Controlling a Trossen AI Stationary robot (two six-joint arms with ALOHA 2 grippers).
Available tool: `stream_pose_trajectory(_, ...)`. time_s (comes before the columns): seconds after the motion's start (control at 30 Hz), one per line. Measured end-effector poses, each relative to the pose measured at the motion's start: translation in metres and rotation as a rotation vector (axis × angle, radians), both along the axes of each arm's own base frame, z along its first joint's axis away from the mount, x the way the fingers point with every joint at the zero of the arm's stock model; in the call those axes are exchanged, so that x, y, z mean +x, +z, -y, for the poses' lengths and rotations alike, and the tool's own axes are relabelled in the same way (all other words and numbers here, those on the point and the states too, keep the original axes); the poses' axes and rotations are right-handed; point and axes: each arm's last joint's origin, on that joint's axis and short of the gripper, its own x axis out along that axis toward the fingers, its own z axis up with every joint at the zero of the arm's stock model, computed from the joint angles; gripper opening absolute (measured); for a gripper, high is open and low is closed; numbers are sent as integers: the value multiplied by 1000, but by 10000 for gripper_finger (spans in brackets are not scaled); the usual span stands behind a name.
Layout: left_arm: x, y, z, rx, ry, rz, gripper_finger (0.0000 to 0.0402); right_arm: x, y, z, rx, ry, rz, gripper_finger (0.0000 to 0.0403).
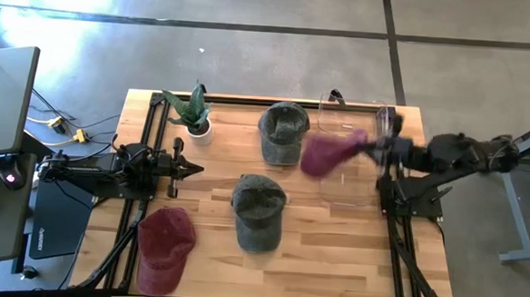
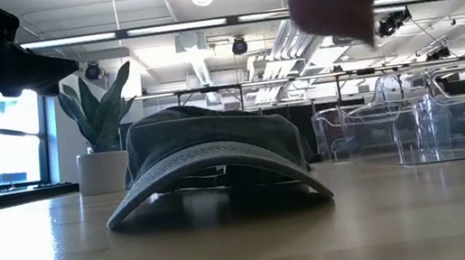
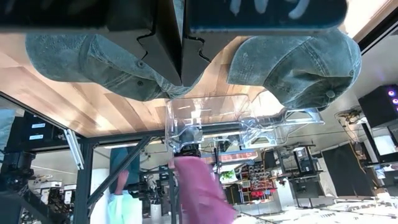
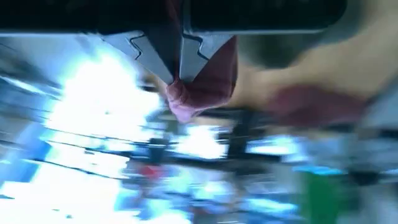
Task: Pick & Place hat
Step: Put the right red cap into the top transparent bin
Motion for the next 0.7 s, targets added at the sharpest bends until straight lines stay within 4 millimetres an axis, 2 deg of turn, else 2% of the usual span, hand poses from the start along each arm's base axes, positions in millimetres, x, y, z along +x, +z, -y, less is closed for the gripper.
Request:
stream_pose_trajectory(0.23,0,0,0,0,0,0,0,-1,4,37,-15,-530,45,3)
stream_pose_trajectory(0.4,0,0,0,0,0,0,0,6,-2,72,-51,-857,-23,2)
stream_pose_trajectory(0.53,0,0,0,0,0,0,0,10,-11,105,-2,-945,-80,2)
stream_pose_trajectory(0.7,0,0,0,0,0,0,0,12,-33,140,137,-982,-216,1)
